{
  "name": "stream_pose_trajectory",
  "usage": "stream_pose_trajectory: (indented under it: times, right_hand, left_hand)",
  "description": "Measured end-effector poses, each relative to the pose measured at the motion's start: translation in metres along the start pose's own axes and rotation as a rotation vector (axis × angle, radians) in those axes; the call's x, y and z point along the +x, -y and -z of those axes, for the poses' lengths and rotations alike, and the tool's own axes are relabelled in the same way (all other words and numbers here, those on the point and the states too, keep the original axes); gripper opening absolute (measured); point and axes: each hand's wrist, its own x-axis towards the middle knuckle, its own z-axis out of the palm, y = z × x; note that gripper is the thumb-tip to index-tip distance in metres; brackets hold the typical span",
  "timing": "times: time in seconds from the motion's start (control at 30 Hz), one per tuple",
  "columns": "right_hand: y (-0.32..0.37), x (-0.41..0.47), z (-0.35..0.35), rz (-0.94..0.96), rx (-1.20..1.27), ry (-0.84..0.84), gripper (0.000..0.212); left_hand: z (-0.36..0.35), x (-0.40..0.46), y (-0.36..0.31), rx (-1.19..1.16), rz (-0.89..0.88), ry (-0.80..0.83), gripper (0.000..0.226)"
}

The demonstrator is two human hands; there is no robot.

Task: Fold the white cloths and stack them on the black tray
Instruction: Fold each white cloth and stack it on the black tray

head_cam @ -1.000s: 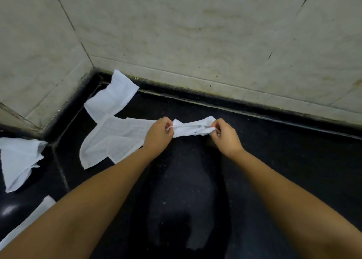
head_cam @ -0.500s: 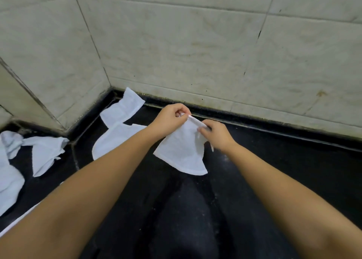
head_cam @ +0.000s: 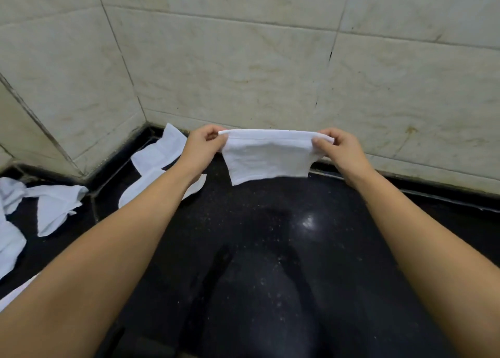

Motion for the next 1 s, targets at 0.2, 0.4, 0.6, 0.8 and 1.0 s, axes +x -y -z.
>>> stream_pose_trajectory:
  times: [0.2,0.4,0.6,0.8,1.0]
  right_hand:
    - [-0.059,-0.089,0.016,-0.12,-0.129,0.229,0.011]
    - [-0.13,-0.183,0.011,-0.367,-0.138,0.523,0.018]
    - [-0.144,-0.181,0.011,-0.435,-0.131,0.508,0.02]
    - [-0.156,-0.13,-0.007,-0.476,-0.315,0.192,0.009]
    - [-0.169,-0.12,-0.034,-0.475,-0.624,0.125,0.02]
  left_hand:
    - [-0.005,-0.08,0.064,0.141,0.173,0.296,0.01]
    - [-0.015,-0.153,0.136,0.329,0.435,0.638,0.006]
    - [-0.028,-0.156,0.144,0.309,0.492,0.558,0.007]
    - [-0.06,-0.114,0.143,0.544,0.31,0.273,0.008]
    - [-0.085,-0.113,0.171,0.856,0.234,0.199,0.017]
